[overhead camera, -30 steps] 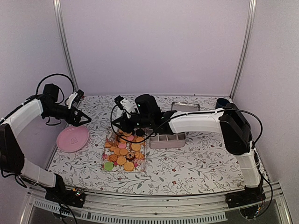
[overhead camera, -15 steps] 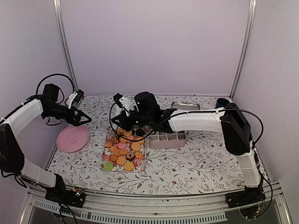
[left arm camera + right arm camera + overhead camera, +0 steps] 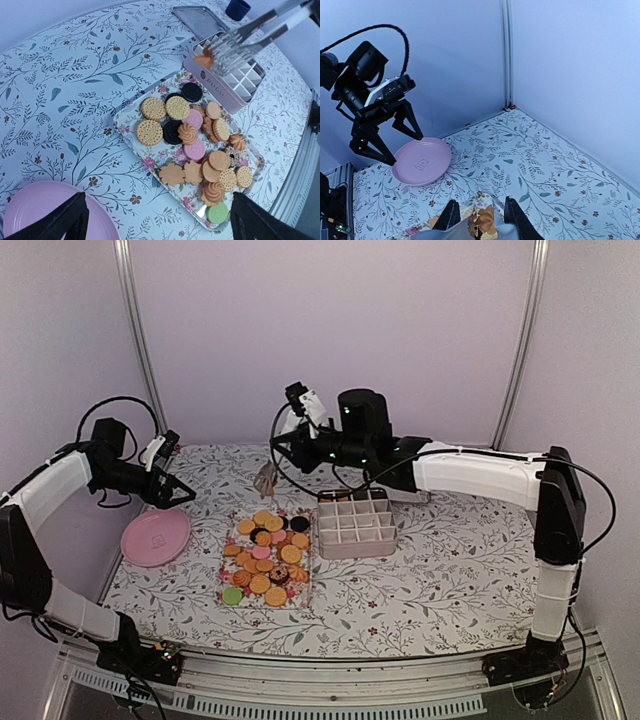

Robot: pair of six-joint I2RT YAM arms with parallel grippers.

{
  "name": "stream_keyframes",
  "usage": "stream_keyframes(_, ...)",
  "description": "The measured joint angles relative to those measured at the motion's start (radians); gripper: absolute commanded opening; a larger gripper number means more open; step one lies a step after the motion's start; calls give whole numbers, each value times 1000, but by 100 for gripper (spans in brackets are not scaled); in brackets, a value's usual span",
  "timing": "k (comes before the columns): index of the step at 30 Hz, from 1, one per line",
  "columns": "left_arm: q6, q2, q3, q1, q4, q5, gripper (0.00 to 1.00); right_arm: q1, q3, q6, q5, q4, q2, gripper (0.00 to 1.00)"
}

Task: Pack the cookies
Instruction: Place the fake cookies in the empty pocket of the box.

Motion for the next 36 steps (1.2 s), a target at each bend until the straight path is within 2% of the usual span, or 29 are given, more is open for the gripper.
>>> stream_keyframes(9,0,7,7,0,1,4,99,-229,-253,3,25,24,-195,13)
stream_keyframes(15,-3,13,7,0,1,3,99,-328,-359,9,30,25,-234,13)
stream_keyframes(36,-7,13,8,-3,1,3,99,-347,-417,16,11,34,-235,17)
